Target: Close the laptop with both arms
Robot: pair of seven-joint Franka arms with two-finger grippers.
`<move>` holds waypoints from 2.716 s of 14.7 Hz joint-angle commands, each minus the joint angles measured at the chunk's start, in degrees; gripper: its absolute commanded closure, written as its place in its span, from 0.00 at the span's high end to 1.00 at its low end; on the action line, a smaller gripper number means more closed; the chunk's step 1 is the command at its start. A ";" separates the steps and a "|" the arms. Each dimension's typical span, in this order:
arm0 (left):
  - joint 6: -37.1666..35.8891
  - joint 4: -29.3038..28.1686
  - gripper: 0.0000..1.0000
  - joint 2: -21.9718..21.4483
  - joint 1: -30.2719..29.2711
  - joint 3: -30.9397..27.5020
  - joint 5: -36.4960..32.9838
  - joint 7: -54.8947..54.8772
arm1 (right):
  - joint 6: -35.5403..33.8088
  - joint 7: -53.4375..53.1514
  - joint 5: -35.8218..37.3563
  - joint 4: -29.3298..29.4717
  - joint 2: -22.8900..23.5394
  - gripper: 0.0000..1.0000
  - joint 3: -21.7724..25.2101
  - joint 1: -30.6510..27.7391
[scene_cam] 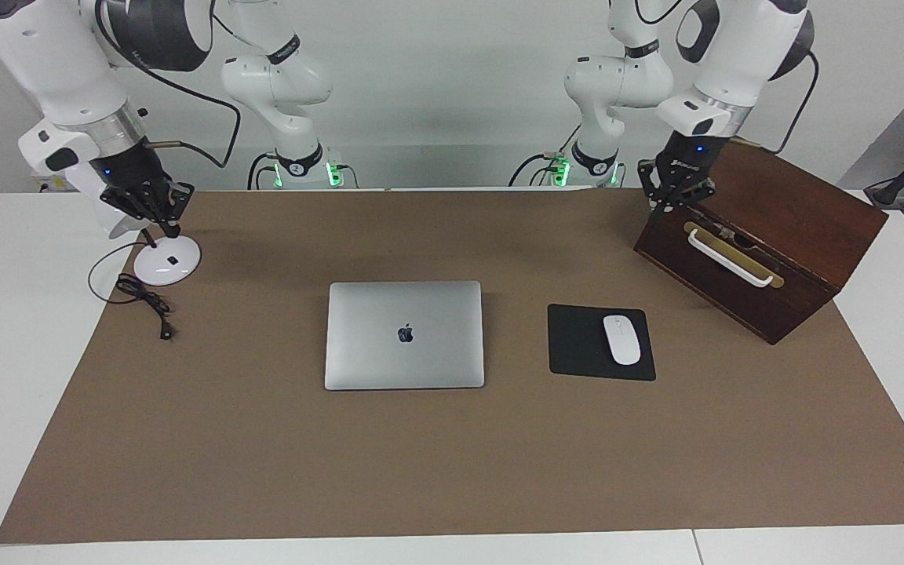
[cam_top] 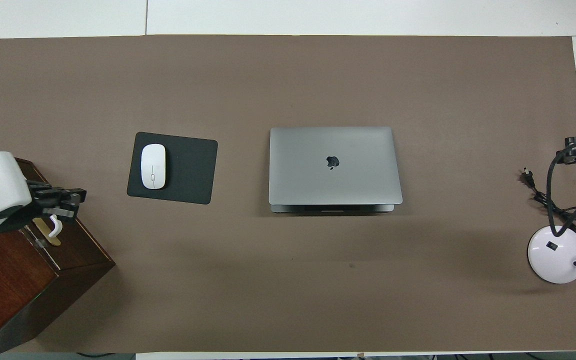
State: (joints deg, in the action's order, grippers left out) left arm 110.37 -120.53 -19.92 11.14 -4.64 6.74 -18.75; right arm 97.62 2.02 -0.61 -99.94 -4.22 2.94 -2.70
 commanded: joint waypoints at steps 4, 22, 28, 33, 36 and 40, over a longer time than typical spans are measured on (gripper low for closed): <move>-9.64 14.34 0.00 8.14 -6.03 0.68 -1.29 -1.11 | 0.73 0.97 -0.09 0.18 0.00 1.00 -0.39 -1.25; -13.69 32.99 1.00 23.87 -10.53 -0.02 -1.56 8.72 | 1.88 1.67 0.08 0.36 0.01 1.00 0.05 -1.25; -13.60 33.08 1.00 24.40 -8.16 0.24 -3.66 16.81 | -1.72 1.49 0.08 1.94 0.09 1.00 0.05 -1.17; -13.69 31.41 1.00 23.79 -7.36 0.51 -4.37 21.30 | -1.82 1.41 0.08 1.94 -0.08 1.00 0.05 -1.08; -13.60 30.97 1.00 23.53 -7.36 0.59 -4.55 19.38 | -1.73 1.41 0.08 1.94 -0.08 1.00 0.05 -1.08; -13.34 30.45 1.00 23.44 -7.45 0.59 -4.46 17.87 | -1.73 1.23 0.08 1.85 -0.26 1.00 0.05 -1.08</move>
State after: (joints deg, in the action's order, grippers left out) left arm 97.49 -89.36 3.97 3.33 -3.81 3.49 -0.07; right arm 96.91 2.06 -0.60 -98.58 -4.25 3.26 -3.20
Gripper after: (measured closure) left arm 0.000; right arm 0.000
